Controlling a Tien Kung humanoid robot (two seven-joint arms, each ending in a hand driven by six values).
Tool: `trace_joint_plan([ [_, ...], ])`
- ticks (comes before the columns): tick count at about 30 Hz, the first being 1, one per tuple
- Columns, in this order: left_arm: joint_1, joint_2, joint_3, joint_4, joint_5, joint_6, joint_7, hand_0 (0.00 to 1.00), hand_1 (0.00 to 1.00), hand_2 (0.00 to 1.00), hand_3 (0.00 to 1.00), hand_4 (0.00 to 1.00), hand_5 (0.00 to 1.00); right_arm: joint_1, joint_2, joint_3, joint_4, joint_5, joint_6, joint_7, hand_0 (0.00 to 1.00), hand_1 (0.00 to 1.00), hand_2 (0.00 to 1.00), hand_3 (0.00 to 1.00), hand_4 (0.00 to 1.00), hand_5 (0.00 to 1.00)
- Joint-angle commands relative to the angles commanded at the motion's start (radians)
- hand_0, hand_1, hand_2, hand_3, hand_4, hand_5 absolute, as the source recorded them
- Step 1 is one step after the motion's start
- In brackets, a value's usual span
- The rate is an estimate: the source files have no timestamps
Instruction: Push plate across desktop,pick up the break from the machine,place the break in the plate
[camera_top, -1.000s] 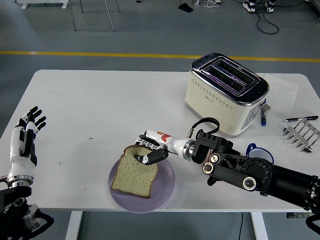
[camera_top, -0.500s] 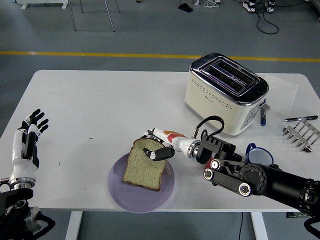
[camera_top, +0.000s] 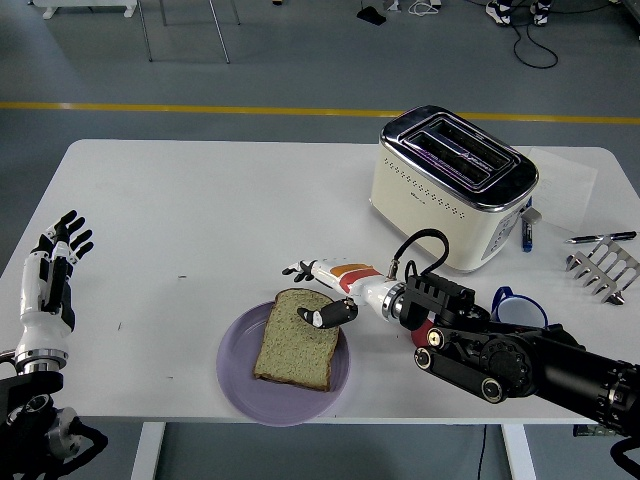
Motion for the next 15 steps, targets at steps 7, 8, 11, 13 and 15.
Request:
trace_joint_plan([
  [7, -0.001, -0.003, -0.004, 0.002, 0.003, 0.0, -0.002, 0.789, 0.798, 0.871, 0.822, 0.453, 0.842, -0.002, -0.009, 0.049, 0.052, -0.018, -0.024, 0.011, 0.905, 0.854, 0.889, 0.931, 0.655, 0.283],
  [8, -0.002, -0.002, -0.006, 0.001, 0.003, 0.0, -0.002, 0.789, 0.798, 0.871, 0.822, 0.453, 0.842, -0.004, -0.017, 0.062, 0.069, -0.024, -0.033, 0.014, 0.905, 0.854, 0.889, 0.931, 0.655, 0.283],
  [11, -0.006, -0.001, -0.011, -0.001, 0.006, 0.0, -0.001, 0.789, 0.798, 0.871, 0.822, 0.453, 0.842, -0.012, -0.039, 0.096, 0.124, -0.039, -0.051, 0.021, 0.905, 0.854, 0.889, 0.931, 0.655, 0.283],
  [13, -0.008, 0.0, -0.014, -0.003, 0.009, 0.0, -0.001, 0.786, 0.805, 0.87, 0.808, 0.449, 0.846, -0.02, -0.058, 0.125, 0.174, -0.05, -0.059, 0.027, 0.891, 0.838, 0.869, 0.907, 0.676, 0.315],
  [15, -0.011, 0.001, -0.015, -0.005, 0.011, -0.001, 0.0, 0.786, 0.805, 0.87, 0.808, 0.449, 0.846, -0.033, -0.083, 0.166, 0.246, -0.052, -0.058, 0.039, 0.891, 0.838, 0.869, 0.907, 0.676, 0.315],
])
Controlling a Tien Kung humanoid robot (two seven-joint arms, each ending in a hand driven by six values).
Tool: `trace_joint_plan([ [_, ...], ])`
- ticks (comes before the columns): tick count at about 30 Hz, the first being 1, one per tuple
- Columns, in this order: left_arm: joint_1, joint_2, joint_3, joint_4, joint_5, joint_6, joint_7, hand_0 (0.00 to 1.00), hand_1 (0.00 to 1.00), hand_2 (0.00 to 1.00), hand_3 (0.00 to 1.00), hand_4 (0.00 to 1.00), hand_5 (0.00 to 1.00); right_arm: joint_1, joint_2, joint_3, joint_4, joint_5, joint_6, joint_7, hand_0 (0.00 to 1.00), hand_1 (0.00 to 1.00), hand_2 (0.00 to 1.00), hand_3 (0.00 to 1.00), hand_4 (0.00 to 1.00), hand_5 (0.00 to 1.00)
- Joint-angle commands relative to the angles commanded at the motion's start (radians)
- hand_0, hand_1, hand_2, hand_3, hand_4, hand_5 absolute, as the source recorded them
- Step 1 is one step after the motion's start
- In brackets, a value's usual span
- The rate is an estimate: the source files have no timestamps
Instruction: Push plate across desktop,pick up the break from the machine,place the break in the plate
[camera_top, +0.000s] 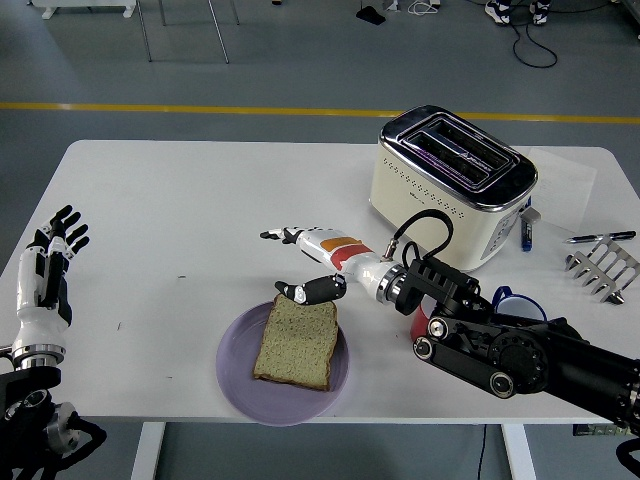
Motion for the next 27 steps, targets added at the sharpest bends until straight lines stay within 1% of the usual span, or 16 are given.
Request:
trace_joint_plan([
  [1, -0.001, 0.001, 0.0, -0.001, 0.002, 0.0, 0.0, 0.786, 0.805, 0.87, 0.808, 0.449, 0.846, -0.007, -0.011, 0.019, 0.032, 0.004, 0.004, 0.005, 0.891, 0.838, 0.869, 0.907, 0.676, 0.315],
  [3, -0.001, 0.001, -0.001, -0.001, 0.003, 0.0, 0.0, 0.786, 0.805, 0.87, 0.808, 0.449, 0.846, -0.011, -0.018, 0.035, 0.077, 0.006, 0.008, 0.009, 0.891, 0.838, 0.869, 0.907, 0.676, 0.315],
  [4, -0.001, 0.001, -0.001, -0.002, 0.004, 0.0, 0.0, 0.779, 0.795, 0.867, 0.805, 0.447, 0.843, -0.018, -0.026, 0.046, 0.091, 0.014, 0.015, 0.011, 0.857, 0.805, 0.823, 0.837, 0.617, 0.326],
  [6, -0.002, 0.003, 0.0, -0.005, 0.005, -0.001, 0.001, 0.779, 0.795, 0.867, 0.805, 0.447, 0.843, -0.042, -0.054, 0.114, 0.18, 0.067, 0.051, 0.017, 0.857, 0.805, 0.823, 0.837, 0.617, 0.326],
  [8, -0.002, 0.003, 0.0, -0.007, 0.006, -0.001, 0.002, 0.779, 0.795, 0.867, 0.805, 0.447, 0.843, -0.055, -0.068, 0.15, 0.238, 0.101, 0.069, 0.018, 0.857, 0.805, 0.823, 0.837, 0.617, 0.326],
  [9, -0.002, 0.003, 0.0, -0.01, 0.007, -0.001, 0.004, 0.779, 0.795, 0.867, 0.805, 0.447, 0.843, -0.073, -0.08, 0.188, 0.275, 0.139, 0.088, 0.017, 0.857, 0.805, 0.823, 0.837, 0.617, 0.326],
  [10, -0.002, 0.004, -0.001, -0.012, 0.007, -0.001, 0.004, 0.772, 0.788, 0.863, 0.8, 0.442, 0.842, -0.086, -0.089, 0.224, 0.31, 0.177, 0.106, 0.014, 0.831, 0.784, 0.793, 0.796, 0.573, 0.328],
  [14, 0.0, 0.008, -0.001, -0.027, 0.009, 0.0, 0.007, 0.772, 0.788, 0.863, 0.8, 0.442, 0.842, -0.141, -0.129, 0.361, 0.414, 0.306, 0.164, -0.001, 0.831, 0.784, 0.793, 0.796, 0.573, 0.328],
  [17, 0.001, 0.009, -0.003, -0.038, 0.01, 0.0, 0.009, 0.771, 0.786, 0.858, 0.794, 0.436, 0.835, -0.187, -0.155, 0.464, 0.467, 0.371, 0.183, -0.007, 0.826, 0.775, 0.779, 0.779, 0.565, 0.334],
  [21, 0.003, 0.011, -0.004, -0.056, 0.011, 0.001, 0.012, 0.771, 0.786, 0.858, 0.794, 0.436, 0.835, -0.271, -0.192, 0.61, 0.525, 0.447, 0.218, -0.021, 0.826, 0.775, 0.779, 0.779, 0.565, 0.334],
  [22, 0.004, 0.011, -0.005, -0.058, 0.012, 0.002, 0.012, 0.769, 0.784, 0.857, 0.793, 0.432, 0.829, -0.286, -0.195, 0.641, 0.532, 0.459, 0.222, -0.022, 0.815, 0.758, 0.767, 0.77, 0.561, 0.345],
  [24, 0.004, 0.012, -0.006, -0.065, 0.011, 0.002, 0.013, 0.769, 0.784, 0.857, 0.793, 0.432, 0.829, -0.328, -0.205, 0.715, 0.557, 0.514, 0.242, -0.029, 0.815, 0.758, 0.767, 0.77, 0.561, 0.345],
  [25, 0.004, 0.012, -0.006, -0.066, 0.011, 0.002, 0.013, 0.769, 0.784, 0.857, 0.793, 0.432, 0.829, -0.331, -0.206, 0.729, 0.559, 0.52, 0.243, -0.029, 0.815, 0.758, 0.767, 0.77, 0.561, 0.345],
  [27, -0.001, 0.014, -0.01, -0.073, 0.007, 0.002, 0.017, 0.769, 0.784, 0.857, 0.793, 0.432, 0.829, -0.399, -0.214, 0.82, 0.591, 0.567, 0.256, -0.036, 0.815, 0.758, 0.767, 0.77, 0.561, 0.345],
])
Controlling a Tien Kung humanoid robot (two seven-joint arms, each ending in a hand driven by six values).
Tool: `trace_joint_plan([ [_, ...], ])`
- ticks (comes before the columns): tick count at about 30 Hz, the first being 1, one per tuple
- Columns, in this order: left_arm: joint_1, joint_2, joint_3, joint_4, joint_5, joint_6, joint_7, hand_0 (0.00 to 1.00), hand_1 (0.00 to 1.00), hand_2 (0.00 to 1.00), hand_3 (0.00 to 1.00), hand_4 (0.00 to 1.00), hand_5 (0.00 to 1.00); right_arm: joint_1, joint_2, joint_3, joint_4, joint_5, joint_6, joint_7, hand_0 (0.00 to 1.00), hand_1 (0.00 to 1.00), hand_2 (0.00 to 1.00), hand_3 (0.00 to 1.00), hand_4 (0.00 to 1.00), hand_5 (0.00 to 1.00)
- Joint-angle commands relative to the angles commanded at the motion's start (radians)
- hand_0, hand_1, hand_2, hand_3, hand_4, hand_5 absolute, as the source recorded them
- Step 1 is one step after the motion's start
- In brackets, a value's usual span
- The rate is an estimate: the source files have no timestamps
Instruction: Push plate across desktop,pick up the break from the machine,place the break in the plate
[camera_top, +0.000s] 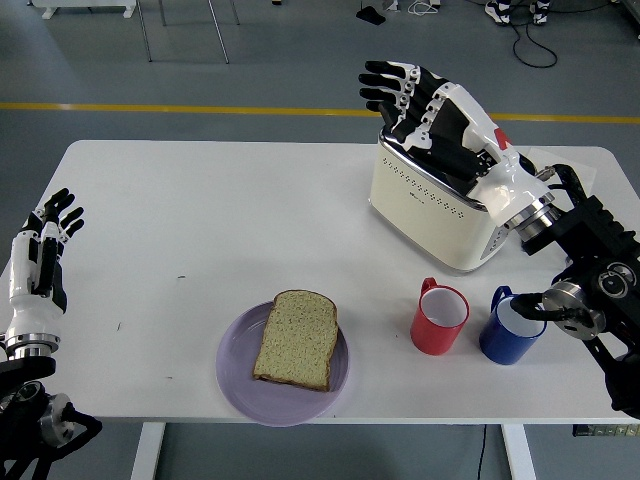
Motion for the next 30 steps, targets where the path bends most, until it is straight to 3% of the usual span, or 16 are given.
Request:
trace_joint_plan([
  [9, -0.022, -0.002, -0.01, -0.032, -0.003, 0.001, 0.012, 0.764, 0.78, 0.853, 0.792, 0.433, 0.809, -0.166, -0.016, 0.278, 0.011, 0.059, -0.01, -0.015, 0.807, 0.752, 0.764, 0.762, 0.543, 0.357],
  [20, -0.013, -0.002, -0.007, -0.052, -0.01, 0.003, 0.016, 0.767, 0.781, 0.85, 0.792, 0.443, 0.812, -0.306, -0.005, 0.345, 0.011, 0.059, 0.007, -0.033, 0.805, 0.749, 0.766, 0.761, 0.524, 0.377],
  [30, -0.018, 0.001, -0.009, -0.064, 0.004, 0.014, 0.008, 0.765, 0.78, 0.848, 0.792, 0.454, 0.826, -0.33, 0.011, 0.369, -0.008, 0.061, 0.025, -0.039, 0.803, 0.748, 0.769, 0.762, 0.518, 0.389],
])
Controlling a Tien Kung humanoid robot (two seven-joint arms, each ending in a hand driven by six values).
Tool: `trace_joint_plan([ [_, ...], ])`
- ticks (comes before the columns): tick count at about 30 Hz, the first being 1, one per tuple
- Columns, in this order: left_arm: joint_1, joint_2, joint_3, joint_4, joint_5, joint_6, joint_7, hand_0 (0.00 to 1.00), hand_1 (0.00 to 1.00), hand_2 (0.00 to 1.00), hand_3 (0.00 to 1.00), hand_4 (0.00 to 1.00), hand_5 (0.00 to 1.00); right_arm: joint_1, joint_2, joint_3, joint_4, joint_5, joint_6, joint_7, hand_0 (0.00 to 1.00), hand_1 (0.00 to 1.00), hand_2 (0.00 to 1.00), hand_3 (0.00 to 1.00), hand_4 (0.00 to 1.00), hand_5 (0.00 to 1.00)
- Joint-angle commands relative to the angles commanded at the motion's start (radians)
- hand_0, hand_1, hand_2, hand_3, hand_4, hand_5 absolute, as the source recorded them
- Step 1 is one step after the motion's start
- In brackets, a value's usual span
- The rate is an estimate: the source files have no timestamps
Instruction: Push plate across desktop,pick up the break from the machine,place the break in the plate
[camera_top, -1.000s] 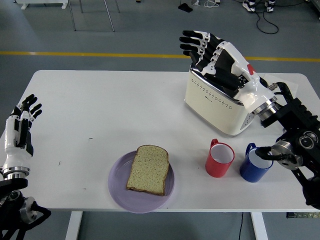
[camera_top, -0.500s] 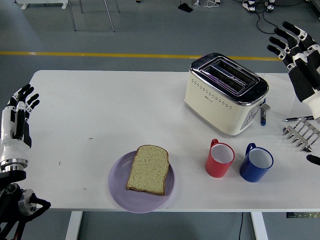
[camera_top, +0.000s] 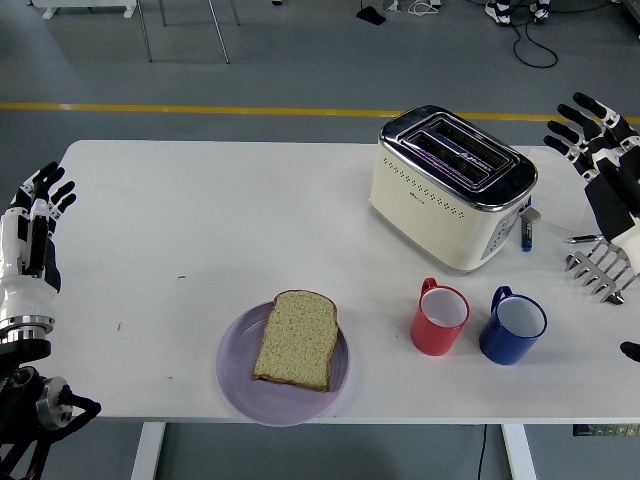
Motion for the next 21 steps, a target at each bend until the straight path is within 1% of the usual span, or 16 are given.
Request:
trace_joint_plan([
  [12, -0.009, -0.003, 0.001, -0.003, 0.014, 0.003, -0.004, 0.763, 0.779, 0.847, 0.79, 0.465, 0.838, 0.0, 0.022, 0.007, -0.012, 0.005, -0.005, -0.006, 0.801, 0.747, 0.769, 0.762, 0.511, 0.4],
  [21, -0.01, -0.004, 0.002, -0.002, 0.009, 0.005, -0.003, 0.764, 0.779, 0.847, 0.789, 0.466, 0.836, 0.002, 0.024, 0.007, -0.01, 0.007, -0.008, -0.009, 0.797, 0.744, 0.769, 0.762, 0.509, 0.401],
])
